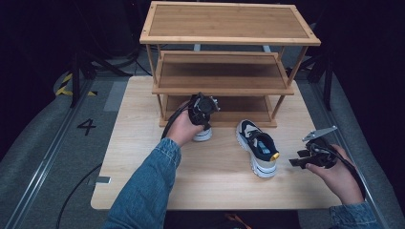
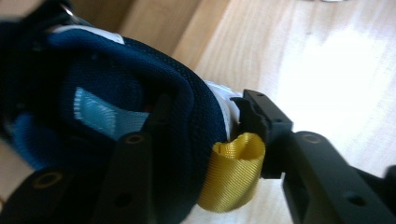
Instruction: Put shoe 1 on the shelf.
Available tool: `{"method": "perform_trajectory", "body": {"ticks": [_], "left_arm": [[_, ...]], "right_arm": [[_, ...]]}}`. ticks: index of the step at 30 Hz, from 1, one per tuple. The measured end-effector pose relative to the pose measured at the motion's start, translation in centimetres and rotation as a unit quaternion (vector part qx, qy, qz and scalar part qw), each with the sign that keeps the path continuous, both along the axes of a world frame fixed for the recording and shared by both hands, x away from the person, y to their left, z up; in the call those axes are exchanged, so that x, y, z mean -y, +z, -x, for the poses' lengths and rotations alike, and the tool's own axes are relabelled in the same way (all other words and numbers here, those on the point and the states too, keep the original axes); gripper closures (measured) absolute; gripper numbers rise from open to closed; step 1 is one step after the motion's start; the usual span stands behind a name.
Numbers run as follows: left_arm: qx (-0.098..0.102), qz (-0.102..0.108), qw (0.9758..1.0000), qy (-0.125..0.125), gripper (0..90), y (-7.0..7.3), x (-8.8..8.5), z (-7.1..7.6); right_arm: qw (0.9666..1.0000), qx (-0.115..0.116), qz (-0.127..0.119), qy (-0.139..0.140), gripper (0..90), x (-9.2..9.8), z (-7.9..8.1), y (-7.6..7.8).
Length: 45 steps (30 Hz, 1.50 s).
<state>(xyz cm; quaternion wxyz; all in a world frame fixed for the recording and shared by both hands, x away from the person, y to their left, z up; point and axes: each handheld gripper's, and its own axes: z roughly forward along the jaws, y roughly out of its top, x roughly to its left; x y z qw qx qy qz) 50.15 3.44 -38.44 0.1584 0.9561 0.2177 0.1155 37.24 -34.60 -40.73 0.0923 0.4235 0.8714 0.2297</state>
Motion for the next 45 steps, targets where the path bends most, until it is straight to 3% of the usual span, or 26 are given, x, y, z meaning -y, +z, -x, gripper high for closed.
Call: {"method": "perform_trajectory", "body": {"ticks": [2, 8, 10, 13, 15, 18, 19, 21, 26, 32, 33, 36, 37, 38, 41, 42, 43, 45], "left_arm": [[0.003, -0.019, 0.9998, 0.008, 54.0, 0.2, 0.3, 0.3], [0.02, -0.011, 0.9997, 0.006, 47.4, 0.5, 0.2, 0.6], [0.038, 0.003, 0.9993, 0.004, 46.7, 1.2, -0.1, 1.1], [0.041, 0.022, 0.9988, 0.012, 46.6, 2.3, -0.4, 1.6], [0.036, 0.048, 0.9978, 0.026, 46.2, 3.0, -0.7, 2.1], [0.042, 0.071, 0.9953, 0.051, 46.6, 3.8, -1.1, 3.1], [0.038, 0.074, 0.9951, 0.054, 50.8, 4.0, -1.2, 3.3], [0.046, 0.099, 0.992, 0.064, 53.1, 4.3, -1.5, 4.1], [0.044, 0.107, 0.9902, 0.078, 59.8, 4.3, -2.2, 5.7], [0.04, 0.108, 0.9869, 0.114, 63.0, 3.1, -2.8, 7.1], [0.026, 0.115, 0.9844, 0.131, 64.9, 2.3, -3.1, 6.9], [0.023, 0.116, 0.9799, 0.16, 68.9, 1.2, -3.5, 6.4], [0.023, 0.116, 0.9799, 0.16, 70.1, 1.2, -3.5, 6.4], [0.02, 0.118, 0.9778, 0.172, 70.1, 0.8, -3.6, 6.2], [0.006, 0.147, 0.9694, 0.197, 69.3, -0.1, -4.1, 5.6], [-0.01, 0.164, 0.9642, 0.208, 66.1, -0.3, -4.1, 5.5], [-0.015, 0.172, 0.9605, 0.218, 63.0, -0.5, -4.1, 5.4], [-0.012, 0.172, 0.9574, 0.232, 63.4, -0.8, -3.9, 5.3]], "right_arm": [[1.0, -0.001, 0.0, 0.0, 46.5, 0.0, 0.0, 0.0], [1.0, -0.001, 0.0, 0.004, 46.1, -0.2, 0.0, 0.1], [1.0, 0.001, 0.001, 0.005, 45.7, -0.2, 0.0, 0.0], [1.0, 0.001, 0.0, 0.005, 45.4, -0.3, -0.1, 0.0], [1.0, -0.002, 0.0, 0.007, 45.4, -0.4, -0.1, -0.1], [1.0, -0.004, -0.003, 0.008, 45.5, -0.5, -0.1, -0.1], [1.0, -0.003, -0.004, 0.006, 45.5, -0.5, -0.1, -0.1], [1.0, -0.002, -0.003, 0.003, 45.5, -0.4, -0.2, -0.1], [1.0, -0.001, -0.008, 0.0, 46.6, -0.6, -0.2, 0.0], [0.9999, -0.002, -0.01, 0.001, 46.6, -0.8, -0.3, -0.1], [0.9999, -0.001, -0.012, 0.001, 46.8, -0.9, -0.3, -0.1], [0.9999, -0.002, -0.012, 0.0, 47.0, -0.9, -0.3, -0.2], [0.9999, -0.002, -0.012, 0.0, 47.0, -0.9, -0.3, -0.2], [0.9999, -0.002, -0.012, 0.0, 47.1, -0.8, -0.3, -0.1], [0.9999, -0.001, -0.013, -0.004, 47.0, -0.7, -0.2, -0.2], [0.9999, -0.001, -0.013, -0.005, 47.0, -0.7, -0.2, -0.2], [0.9999, -0.002, -0.014, -0.005, 47.0, -0.6, -0.2, -0.3], [0.9999, -0.006, -0.013, -0.006, 47.0, -0.6, -0.2, -0.4]]}}
